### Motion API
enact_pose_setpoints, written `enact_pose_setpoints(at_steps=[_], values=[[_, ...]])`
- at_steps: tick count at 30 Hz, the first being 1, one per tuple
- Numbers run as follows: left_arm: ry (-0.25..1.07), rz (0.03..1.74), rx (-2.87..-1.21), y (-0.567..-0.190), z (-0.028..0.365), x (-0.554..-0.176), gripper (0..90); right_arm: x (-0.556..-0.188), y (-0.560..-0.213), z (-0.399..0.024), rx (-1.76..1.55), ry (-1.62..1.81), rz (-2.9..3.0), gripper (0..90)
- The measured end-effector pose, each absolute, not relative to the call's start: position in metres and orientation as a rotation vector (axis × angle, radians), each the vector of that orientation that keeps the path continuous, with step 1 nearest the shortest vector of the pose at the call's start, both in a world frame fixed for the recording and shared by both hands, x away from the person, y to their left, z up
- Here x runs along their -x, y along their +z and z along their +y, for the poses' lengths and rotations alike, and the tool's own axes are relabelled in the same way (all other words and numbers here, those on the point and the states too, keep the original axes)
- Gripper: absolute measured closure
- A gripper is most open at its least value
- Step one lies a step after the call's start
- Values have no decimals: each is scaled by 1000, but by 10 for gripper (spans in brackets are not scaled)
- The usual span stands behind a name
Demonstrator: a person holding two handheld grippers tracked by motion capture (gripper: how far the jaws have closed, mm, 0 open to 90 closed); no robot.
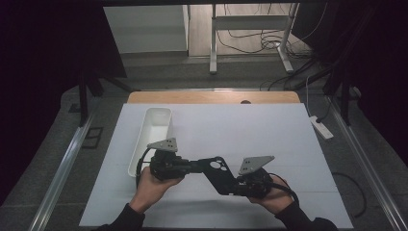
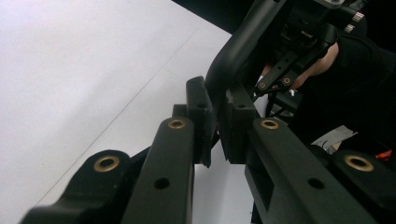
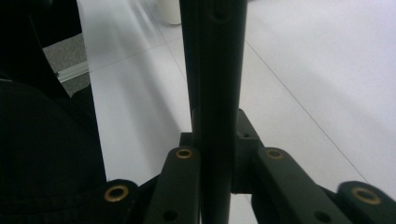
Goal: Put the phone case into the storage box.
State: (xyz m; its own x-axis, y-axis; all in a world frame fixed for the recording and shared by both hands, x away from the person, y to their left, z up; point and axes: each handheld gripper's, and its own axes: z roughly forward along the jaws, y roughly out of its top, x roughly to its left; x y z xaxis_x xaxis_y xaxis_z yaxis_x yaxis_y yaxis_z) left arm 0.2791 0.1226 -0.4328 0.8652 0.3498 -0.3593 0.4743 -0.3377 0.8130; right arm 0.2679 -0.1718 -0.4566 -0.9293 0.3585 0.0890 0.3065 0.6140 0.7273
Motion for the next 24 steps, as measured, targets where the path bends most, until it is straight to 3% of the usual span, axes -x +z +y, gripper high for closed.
enact_pose_setpoints(at_steps=[11, 24], values=[[-62, 603, -2002, -424, 124, -279, 831, -267, -457, -170, -617, 1153, 2728, 545], [-10, 623, -2027, -420, 130, -282, 831, -268, -454, -180, -720, 1099, 2677, 344]])
